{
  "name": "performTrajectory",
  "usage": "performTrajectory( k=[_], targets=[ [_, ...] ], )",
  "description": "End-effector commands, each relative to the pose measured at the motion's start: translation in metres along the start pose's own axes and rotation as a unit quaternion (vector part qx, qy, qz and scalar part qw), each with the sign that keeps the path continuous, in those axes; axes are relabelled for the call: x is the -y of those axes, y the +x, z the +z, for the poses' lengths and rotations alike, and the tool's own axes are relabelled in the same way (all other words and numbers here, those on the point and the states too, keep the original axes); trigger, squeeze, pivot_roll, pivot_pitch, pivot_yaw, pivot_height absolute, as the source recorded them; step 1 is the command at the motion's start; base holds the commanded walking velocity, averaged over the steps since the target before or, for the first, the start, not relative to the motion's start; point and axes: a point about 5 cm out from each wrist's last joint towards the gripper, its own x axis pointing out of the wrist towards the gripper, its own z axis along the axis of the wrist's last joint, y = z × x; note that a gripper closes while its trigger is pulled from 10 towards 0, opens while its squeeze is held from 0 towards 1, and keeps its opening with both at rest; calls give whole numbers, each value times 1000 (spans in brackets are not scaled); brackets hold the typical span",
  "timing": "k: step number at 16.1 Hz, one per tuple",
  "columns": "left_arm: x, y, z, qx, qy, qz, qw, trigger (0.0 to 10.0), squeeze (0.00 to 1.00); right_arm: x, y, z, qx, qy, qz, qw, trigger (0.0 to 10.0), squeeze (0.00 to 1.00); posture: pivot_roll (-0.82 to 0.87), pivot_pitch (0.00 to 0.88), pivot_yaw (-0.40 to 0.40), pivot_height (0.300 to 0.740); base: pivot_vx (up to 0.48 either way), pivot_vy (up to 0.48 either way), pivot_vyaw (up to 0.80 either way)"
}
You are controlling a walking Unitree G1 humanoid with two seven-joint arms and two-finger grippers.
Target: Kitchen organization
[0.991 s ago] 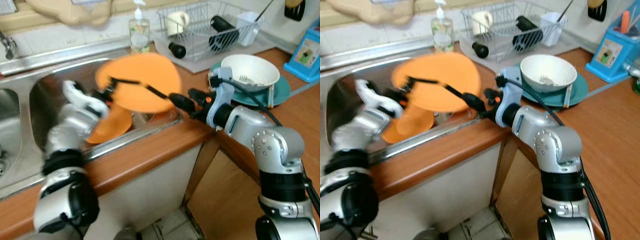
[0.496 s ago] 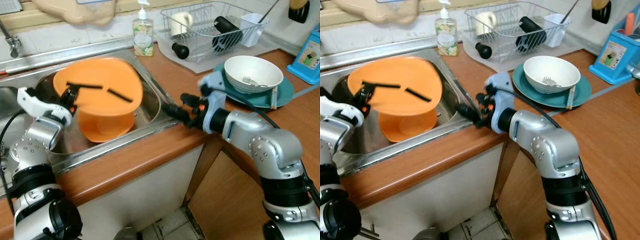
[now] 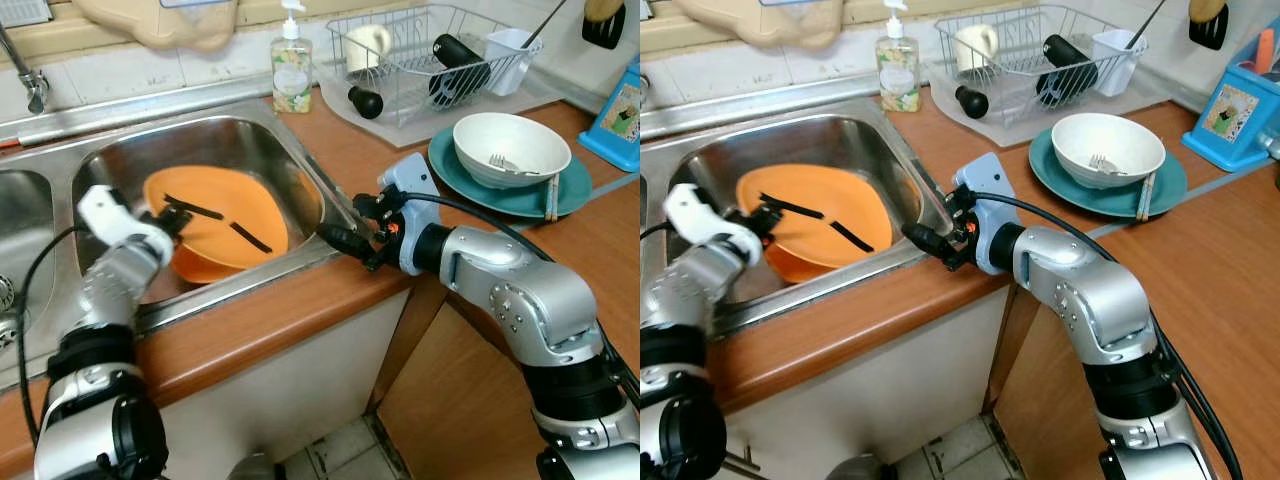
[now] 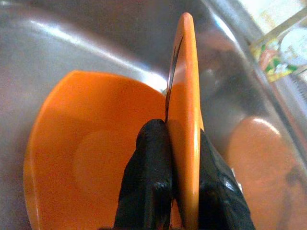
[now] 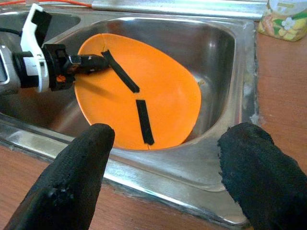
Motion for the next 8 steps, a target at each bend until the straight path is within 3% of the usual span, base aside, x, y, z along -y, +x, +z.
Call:
performTrajectory(
  k=[1,2,3,5,6,8],
  targets=[
    [8,3,8,11,17,4,1000,6196,0,-1,-1,-2,-4,-10,2,1000,10000,0,-15,0,52,740,0,0,0],
    [7,3,7,6,20,10,1000,6196,0,-2,-1,-2,-5,-11,2,1000,10000,0,-15,0,52,740,0,0,0],
    [4,4,5,2,38,22,999,10000,0,-1,-1,-4,-7,-10,-4,1000,10000,0,-16,0,54,740,0,0,0],
    [-2,5,0,-14,56,44,997,10000,31,3,-2,-8,-13,-6,-21,1000,10000,0,-17,0,56,740,0,0,0],
    [-7,5,-1,-18,70,55,996,10000,1000,4,-3,-9,-14,-4,-27,1000,10000,0,-14,0,54,740,0,0,0],
    [-13,3,0,-20,96,70,993,10000,1000,6,-2,-11,-16,0,-35,999,10000,0,-11,0,53,740,0,0,0]
  ],
)
